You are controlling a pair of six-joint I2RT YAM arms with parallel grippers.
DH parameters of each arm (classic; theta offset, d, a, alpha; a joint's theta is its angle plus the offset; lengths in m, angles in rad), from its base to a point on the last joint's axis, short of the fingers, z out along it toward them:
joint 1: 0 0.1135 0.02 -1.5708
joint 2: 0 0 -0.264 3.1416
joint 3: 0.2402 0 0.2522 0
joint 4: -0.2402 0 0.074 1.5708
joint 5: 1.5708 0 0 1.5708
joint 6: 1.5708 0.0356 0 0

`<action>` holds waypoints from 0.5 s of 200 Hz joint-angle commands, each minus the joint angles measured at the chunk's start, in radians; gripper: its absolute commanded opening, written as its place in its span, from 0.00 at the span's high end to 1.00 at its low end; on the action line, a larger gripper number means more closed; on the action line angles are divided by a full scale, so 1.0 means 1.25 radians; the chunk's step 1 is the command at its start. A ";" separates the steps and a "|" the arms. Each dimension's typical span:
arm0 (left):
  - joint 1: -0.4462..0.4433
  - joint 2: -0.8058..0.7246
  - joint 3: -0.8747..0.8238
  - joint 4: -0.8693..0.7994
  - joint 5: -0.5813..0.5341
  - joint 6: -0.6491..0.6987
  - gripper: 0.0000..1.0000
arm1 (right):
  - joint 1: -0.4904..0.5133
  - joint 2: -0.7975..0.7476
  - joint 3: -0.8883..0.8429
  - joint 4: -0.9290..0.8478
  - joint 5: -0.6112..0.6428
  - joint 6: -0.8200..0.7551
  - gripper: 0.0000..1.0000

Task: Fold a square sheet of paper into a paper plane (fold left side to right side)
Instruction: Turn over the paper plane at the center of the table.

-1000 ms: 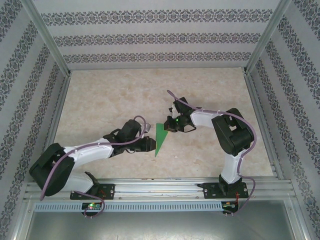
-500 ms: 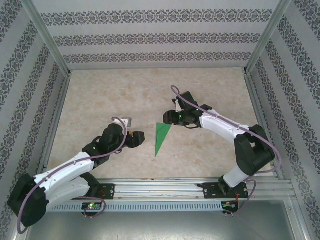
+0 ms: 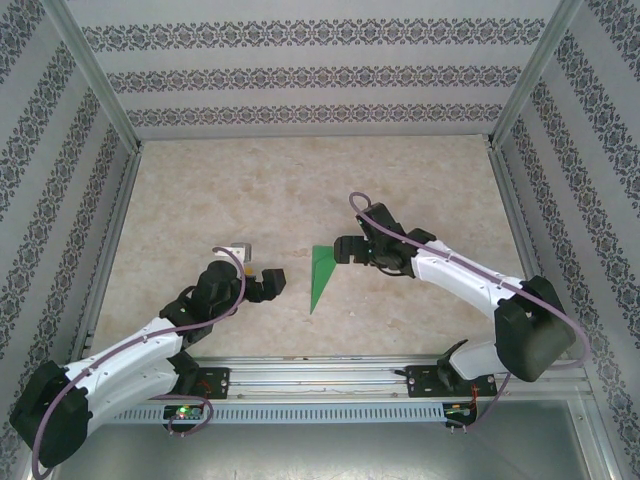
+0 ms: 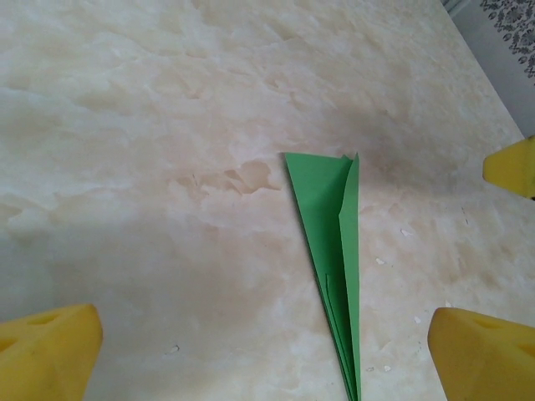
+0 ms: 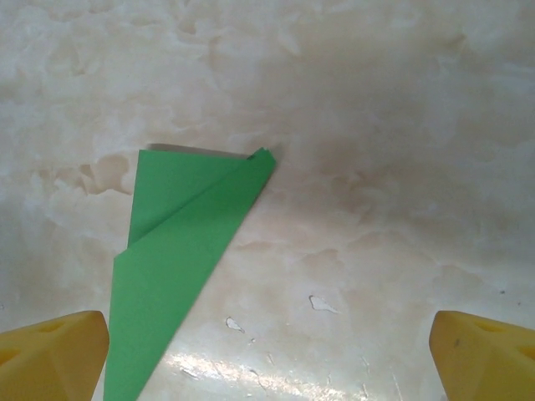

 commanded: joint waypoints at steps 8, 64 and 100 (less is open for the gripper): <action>0.013 -0.016 -0.008 0.054 -0.028 0.010 0.00 | 0.049 0.013 0.048 -0.120 0.094 0.099 0.02; 0.015 -0.064 0.003 -0.028 -0.042 0.060 0.00 | 0.194 0.215 0.291 -0.417 0.259 0.268 0.03; 0.015 -0.123 0.013 -0.139 -0.068 0.097 0.00 | 0.238 0.354 0.450 -0.522 0.278 0.335 0.11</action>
